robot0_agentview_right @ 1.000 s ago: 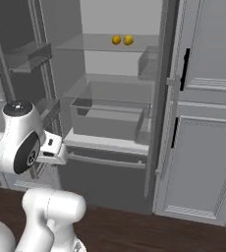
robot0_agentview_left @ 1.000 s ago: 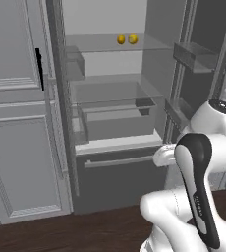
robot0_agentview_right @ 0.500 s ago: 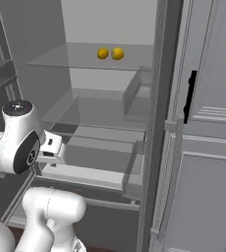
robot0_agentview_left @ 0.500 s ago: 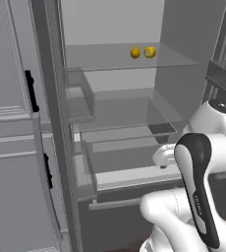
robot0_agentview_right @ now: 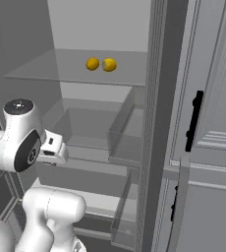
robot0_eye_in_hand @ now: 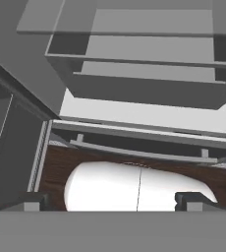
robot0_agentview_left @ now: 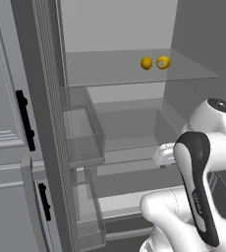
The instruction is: Place one lemon and one steak in each tupperware on the nearby counter, to pack two identical lunches.
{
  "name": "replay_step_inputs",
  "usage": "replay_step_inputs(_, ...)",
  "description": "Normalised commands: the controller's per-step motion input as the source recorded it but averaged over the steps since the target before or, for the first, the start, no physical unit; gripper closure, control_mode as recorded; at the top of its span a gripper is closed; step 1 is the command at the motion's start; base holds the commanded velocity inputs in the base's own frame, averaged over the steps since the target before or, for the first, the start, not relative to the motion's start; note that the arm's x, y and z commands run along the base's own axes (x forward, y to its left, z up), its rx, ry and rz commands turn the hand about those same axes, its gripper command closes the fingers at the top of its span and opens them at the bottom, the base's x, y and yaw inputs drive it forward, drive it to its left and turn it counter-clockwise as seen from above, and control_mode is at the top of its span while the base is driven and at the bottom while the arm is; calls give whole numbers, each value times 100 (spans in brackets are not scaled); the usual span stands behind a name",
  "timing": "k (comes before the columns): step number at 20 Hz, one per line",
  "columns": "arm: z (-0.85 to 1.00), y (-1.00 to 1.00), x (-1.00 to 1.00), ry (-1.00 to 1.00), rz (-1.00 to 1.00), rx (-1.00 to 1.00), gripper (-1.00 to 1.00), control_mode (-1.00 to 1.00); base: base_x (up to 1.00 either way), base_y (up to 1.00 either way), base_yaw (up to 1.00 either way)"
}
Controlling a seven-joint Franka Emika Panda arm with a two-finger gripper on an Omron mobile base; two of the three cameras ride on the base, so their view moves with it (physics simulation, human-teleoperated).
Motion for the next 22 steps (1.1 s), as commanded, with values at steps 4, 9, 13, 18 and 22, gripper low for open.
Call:
replay_step_inputs(4,84,-4,0,-21,-2,0,-100,-100,0,0,0)
replay_step_inputs(9,100,0,0,-40,-4,0,-100,-100,0,0,0)
replay_step_inputs(13,100,-1,-7,-43,0,0,-100,-100,0,0,0)
replay_step_inputs(18,100,0,0,-21,-8,0,-100,-100,0,0,0)
replay_step_inputs(22,100,-1,0,-15,-11,0,-100,-100,0,0,0)
